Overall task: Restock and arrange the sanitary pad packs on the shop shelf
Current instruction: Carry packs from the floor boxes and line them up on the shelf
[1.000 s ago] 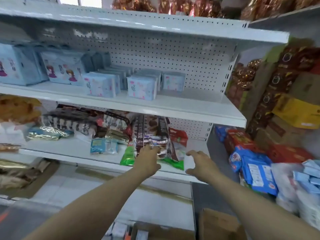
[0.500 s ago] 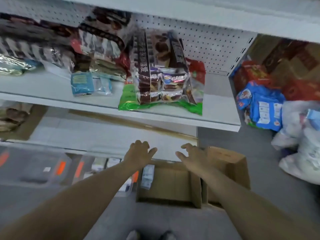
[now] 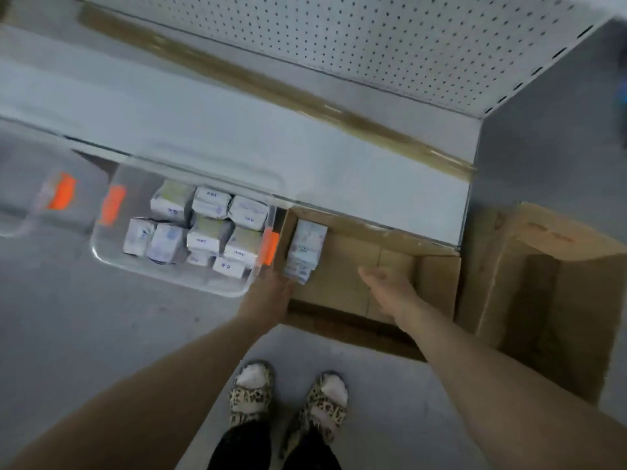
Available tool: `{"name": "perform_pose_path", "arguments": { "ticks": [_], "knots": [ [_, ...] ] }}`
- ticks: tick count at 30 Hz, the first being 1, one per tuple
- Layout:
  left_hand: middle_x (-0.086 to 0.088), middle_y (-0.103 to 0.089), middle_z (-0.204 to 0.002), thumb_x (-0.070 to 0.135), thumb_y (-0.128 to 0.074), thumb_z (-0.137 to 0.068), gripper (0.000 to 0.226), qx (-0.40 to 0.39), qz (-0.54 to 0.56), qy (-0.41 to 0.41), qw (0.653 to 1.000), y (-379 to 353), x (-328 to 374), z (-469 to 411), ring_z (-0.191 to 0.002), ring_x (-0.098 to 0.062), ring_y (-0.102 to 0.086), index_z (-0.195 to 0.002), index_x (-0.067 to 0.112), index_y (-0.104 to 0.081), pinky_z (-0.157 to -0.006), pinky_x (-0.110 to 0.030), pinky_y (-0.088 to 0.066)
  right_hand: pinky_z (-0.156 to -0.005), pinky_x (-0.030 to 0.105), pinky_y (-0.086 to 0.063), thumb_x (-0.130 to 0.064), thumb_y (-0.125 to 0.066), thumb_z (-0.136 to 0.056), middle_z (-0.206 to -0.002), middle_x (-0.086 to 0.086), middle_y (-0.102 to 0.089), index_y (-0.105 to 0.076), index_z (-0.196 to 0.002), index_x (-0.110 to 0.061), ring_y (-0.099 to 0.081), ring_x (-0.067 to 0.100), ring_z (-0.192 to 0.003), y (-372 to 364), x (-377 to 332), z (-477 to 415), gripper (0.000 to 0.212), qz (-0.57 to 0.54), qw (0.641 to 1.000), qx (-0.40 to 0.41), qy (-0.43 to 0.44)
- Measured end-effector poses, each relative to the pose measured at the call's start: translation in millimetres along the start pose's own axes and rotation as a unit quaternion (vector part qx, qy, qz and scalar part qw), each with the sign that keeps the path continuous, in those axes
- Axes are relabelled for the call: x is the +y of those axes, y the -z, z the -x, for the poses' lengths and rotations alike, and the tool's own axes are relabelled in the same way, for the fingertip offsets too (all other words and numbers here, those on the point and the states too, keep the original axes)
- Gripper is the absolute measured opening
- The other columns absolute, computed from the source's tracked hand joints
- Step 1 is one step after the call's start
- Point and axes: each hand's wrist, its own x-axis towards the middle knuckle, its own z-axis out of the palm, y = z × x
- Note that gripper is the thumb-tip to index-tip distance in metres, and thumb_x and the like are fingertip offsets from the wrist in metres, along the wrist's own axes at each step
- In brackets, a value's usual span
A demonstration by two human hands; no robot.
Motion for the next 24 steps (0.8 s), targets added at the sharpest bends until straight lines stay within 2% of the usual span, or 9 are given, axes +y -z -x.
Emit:
{"name": "perform_pose_path", "arguments": {
  "ticks": [2, 5, 9, 13, 15, 18, 20, 21, 24],
  "knots": [
    [-0.019, -0.061, -0.124, 0.031, -0.041, -0.107, 0.039, -0.013, 0.017, 0.013, 1.000, -29.9, -10.4, -33.9, -0.116, -0.038, -0.058, -0.128, 0.003, -0.057, -0.095, -0.041, -0.046, -0.106, 0.047, -0.048, -0.070, -0.055, -0.089, -0.139, -0.001, -0.056, -0.051, -0.142, -0.028, -0.057, 0.023, -0.121, -20.1, 7.0, -53.5, 0.067, -0.036, 0.999, -0.012, -0.039],
    [-0.020, -0.063, -0.125, 0.031, -0.038, -0.107, 0.040, -0.044, 0.033, 0.039, 0.998, -65.5, -25.4, -86.1, -0.116, -0.037, -0.059, -0.128, 0.004, -0.060, -0.097, -0.041, -0.045, -0.104, 0.041, -0.051, -0.063, -0.066, -0.087, -0.136, 0.001, -0.059, -0.052, -0.141, -0.023, -0.062, 0.018, -0.112, -48.8, 7.2, -119.8, 0.069, -0.098, 0.994, -0.040, -0.038],
    [-0.020, -0.063, -0.126, 0.037, -0.036, -0.107, 0.048, -0.050, 0.106, 0.087, 0.989, -101.4, -45.4, -147.1, -0.118, -0.036, -0.057, -0.125, 0.000, -0.060, -0.096, -0.036, -0.043, -0.082, 0.029, -0.054, -0.058, -0.072, -0.084, -0.148, 0.003, -0.050, -0.039, -0.152, -0.015, -0.055, 0.017, -0.117, -91.7, -2.2, -191.2, 0.087, -0.132, 0.988, -0.077, -0.009],
    [-0.015, -0.047, -0.148, 0.057, -0.034, -0.102, 0.063, -0.056, 0.163, 0.137, 0.975, -143.3, -62.2, -188.8, -0.136, -0.030, -0.044, -0.148, 0.013, -0.042, -0.112, -0.035, -0.030, -0.092, 0.037, -0.055, -0.056, -0.082, -0.075, -0.125, 0.001, -0.067, -0.061, -0.132, -0.011, -0.066, 0.018, -0.103, -129.1, -15.2, -246.7, 0.076, -0.164, 0.984, -0.067, 0.016],
    [-0.014, -0.036, -0.156, 0.059, -0.034, -0.101, 0.068, -0.044, 0.203, 0.155, 0.966, -159.9, -68.3, -204.7, -0.143, -0.031, -0.035, -0.154, 0.016, -0.031, -0.119, -0.039, -0.023, -0.090, 0.045, -0.059, -0.052, -0.088, -0.068, -0.112, 0.006, -0.074, -0.068, -0.120, -0.012, -0.073, 0.024, -0.095, -141.3, -15.8, -266.0, 0.069, -0.191, 0.979, -0.056, 0.031],
    [-0.020, -0.039, -0.151, 0.071, -0.038, -0.092, 0.081, -0.025, 0.271, 0.213, 0.938, -186.3, -83.2, -230.4, -0.138, -0.039, -0.040, -0.151, 0.015, -0.033, -0.116, -0.052, -0.031, -0.080, 0.042, -0.063, -0.031, -0.088, -0.077, -0.105, 0.012, -0.076, -0.072, -0.113, -0.006, -0.076, 0.024, -0.089, -142.7, -10.0, -274.0, 0.046, -0.260, 0.962, -0.072, 0.043],
    [-0.020, -0.046, -0.145, 0.087, -0.044, -0.069, 0.105, -0.004, 0.330, 0.254, 0.909, -196.4, -88.7, -239.1, -0.132, -0.040, -0.047, -0.146, 0.016, -0.040, -0.111, -0.054, -0.037, -0.071, 0.037, -0.063, -0.021, -0.082, -0.083, -0.108, 0.011, -0.076, -0.070, -0.117, -0.007, -0.076, 0.022, -0.089, -131.3, 2.1, -271.5, 0.038, -0.310, 0.944, -0.107, 0.035],
    [-0.018, -0.050, -0.141, 0.086, -0.047, -0.068, 0.104, 0.003, 0.358, 0.260, 0.897, -194.5, -84.5, -236.2, -0.128, -0.039, -0.050, -0.143, 0.015, -0.045, -0.110, -0.053, -0.039, -0.071, 0.037, -0.063, -0.020, -0.081, -0.084, -0.109, 0.009, -0.077, -0.069, -0.120, -0.010, -0.076, 0.021, -0.092, -123.0, 11.9, -268.9, 0.038, -0.322, 0.939, -0.119, 0.030],
    [-0.008, -0.060, -0.119, 0.059, -0.058, -0.091, 0.057, 0.018, 0.448, 0.256, 0.856, -190.0, -75.6, -233.1, -0.109, -0.027, -0.057, -0.125, 0.013, -0.058, -0.106, -0.043, -0.045, -0.084, 0.041, -0.061, -0.022, -0.080, -0.084, -0.110, 0.005, -0.077, -0.067, -0.125, -0.016, -0.074, 0.021, -0.100, -97.0, 53.9, -265.5, 0.044, -0.352, 0.931, -0.096, 0.022]
  ]
}}
